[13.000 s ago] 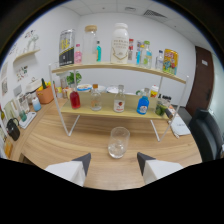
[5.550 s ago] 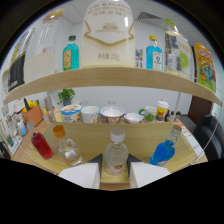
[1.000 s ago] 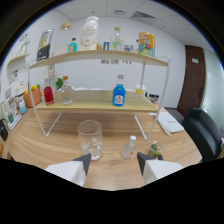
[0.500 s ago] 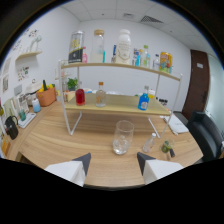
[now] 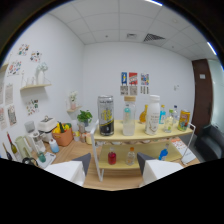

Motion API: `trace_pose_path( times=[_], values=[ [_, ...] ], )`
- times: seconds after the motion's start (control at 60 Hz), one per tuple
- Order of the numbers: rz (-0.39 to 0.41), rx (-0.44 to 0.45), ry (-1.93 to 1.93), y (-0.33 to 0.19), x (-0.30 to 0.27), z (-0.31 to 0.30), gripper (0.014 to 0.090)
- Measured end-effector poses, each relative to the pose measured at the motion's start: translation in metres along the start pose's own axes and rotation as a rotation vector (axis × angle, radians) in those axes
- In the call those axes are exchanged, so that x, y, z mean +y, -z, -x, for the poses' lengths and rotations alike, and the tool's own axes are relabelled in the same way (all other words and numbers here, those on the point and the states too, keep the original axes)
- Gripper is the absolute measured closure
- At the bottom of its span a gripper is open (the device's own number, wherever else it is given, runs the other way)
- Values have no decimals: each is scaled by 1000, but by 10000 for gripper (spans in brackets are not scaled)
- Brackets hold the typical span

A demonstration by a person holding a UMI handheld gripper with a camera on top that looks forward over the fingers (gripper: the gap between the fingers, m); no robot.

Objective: Make me a cup of Mojito.

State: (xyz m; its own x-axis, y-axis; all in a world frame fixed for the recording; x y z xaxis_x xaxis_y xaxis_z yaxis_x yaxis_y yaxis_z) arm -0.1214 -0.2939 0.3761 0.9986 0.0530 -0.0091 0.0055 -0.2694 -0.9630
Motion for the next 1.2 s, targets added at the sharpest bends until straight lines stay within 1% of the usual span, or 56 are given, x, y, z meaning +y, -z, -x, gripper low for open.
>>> trace_pose_path(
  times=[0.133, 0.217, 0.517, 0.667, 0.7, 0.75, 0.783, 0.833, 0.867, 0.883, 0.9, 1.2],
  values=[
    [-33, -29, -26, -28, -30, 16, 187],
    [-31, -45, -29, -51, -36, 26, 188],
    [-44, -33, -14, -137, -61, 32, 188],
    [-46, -37, -20, -169, -71, 33, 193],
    [-48, -37, -19, -175, -72, 34, 214],
    [-51, -22, -6, -182, -74, 32, 308],
    [-60, -12, 3, -185, -76, 31, 357],
    [-71, -7, 14, -189, -78, 31, 386],
    [-77, 13, 19, -190, -79, 27, 440],
    [-81, 26, 19, -191, -79, 23, 485],
    [-85, 34, 16, -190, -80, 22, 505],
    [-101, 5, -10, -187, -80, 23, 527]
  ],
)
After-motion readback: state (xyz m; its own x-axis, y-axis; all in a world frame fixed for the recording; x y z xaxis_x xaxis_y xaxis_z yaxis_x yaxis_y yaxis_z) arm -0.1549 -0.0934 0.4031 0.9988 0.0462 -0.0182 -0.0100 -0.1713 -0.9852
